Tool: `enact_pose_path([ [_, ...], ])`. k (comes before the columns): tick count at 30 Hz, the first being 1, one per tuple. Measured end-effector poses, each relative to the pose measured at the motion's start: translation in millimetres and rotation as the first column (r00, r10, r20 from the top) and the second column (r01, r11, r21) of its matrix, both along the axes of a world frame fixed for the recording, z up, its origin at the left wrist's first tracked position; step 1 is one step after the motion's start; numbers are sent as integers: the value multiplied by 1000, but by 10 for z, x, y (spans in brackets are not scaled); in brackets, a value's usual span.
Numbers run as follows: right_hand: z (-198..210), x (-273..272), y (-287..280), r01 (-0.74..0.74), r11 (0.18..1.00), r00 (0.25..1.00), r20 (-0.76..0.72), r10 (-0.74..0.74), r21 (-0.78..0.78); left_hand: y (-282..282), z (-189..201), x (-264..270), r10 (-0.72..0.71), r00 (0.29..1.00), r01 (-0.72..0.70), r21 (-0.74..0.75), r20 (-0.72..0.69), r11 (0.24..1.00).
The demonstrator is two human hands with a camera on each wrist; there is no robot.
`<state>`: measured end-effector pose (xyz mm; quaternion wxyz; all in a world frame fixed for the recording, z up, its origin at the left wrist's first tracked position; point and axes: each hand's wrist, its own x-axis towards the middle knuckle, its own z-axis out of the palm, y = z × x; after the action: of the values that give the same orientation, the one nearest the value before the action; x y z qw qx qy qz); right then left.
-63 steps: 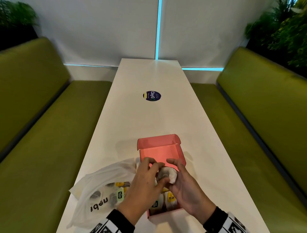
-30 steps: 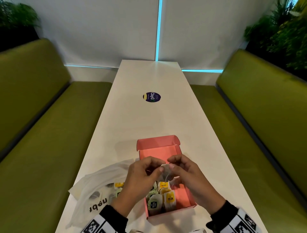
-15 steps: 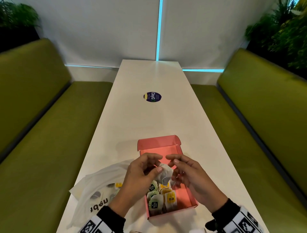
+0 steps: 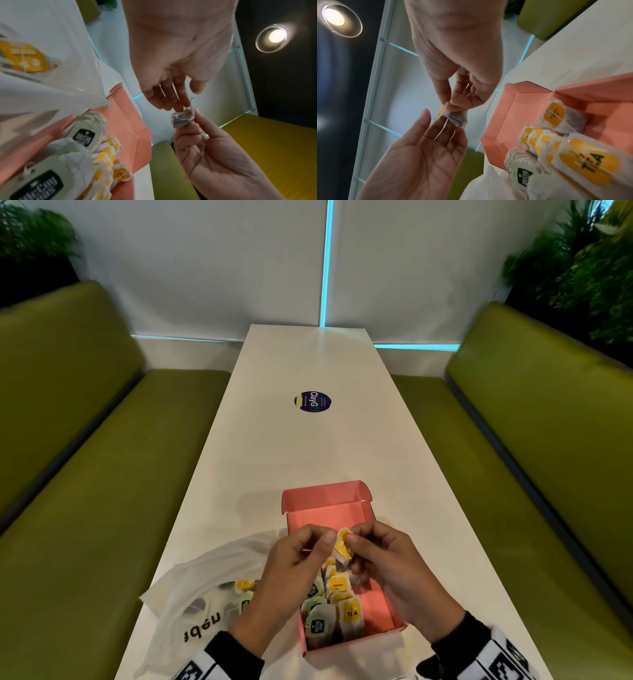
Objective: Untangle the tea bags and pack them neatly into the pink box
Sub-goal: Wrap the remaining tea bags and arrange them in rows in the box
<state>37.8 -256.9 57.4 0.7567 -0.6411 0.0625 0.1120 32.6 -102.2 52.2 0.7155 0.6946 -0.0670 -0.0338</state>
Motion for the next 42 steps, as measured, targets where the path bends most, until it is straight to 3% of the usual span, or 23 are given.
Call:
enact_pose_path([
  [4, 59, 1, -21, -52, 999, 998, 44, 53, -11, -10, 7, 2, 21, 1000, -21, -7, 7, 1000],
  [9, 92, 6, -108, -129, 948, 980, 107, 166, -292, 44, 42, 42, 36, 999, -37, -43, -25, 998],
  [12, 64, 2, -101, -101, 933, 975, 151, 161, -344, 37, 57, 38, 52, 999, -53, -34, -14, 998],
  [15, 37, -2, -73, -48, 971, 985, 150, 84, -234, 22, 49, 17, 67, 996, -71, -87, -55, 994],
  [18, 37, -13, -51, 15, 992, 991, 135, 2, -123, 14, 20, -12, 46, 996, -49, -44, -72, 998],
  [25, 63, -63, -38, -36, 988, 990, 128, 56, -152, 27, 25, -16, 84, 994, -82, 23, -74, 996],
  [29, 33, -43, -30, 42, 994, 993, 113, -31, -103, 51, 26, -12, 135, 988, -129, 90, -72, 988],
  [34, -36, -45, 0, 82, 997, 996, 46, -81, -10, 33, 35, -60, 83, 995, -92, 252, 45, 963],
  [42, -31, -62, 44, 47, 992, 998, -42, -43, 113, 17, -26, -104, 89, 982, -140, 330, 165, 933],
])
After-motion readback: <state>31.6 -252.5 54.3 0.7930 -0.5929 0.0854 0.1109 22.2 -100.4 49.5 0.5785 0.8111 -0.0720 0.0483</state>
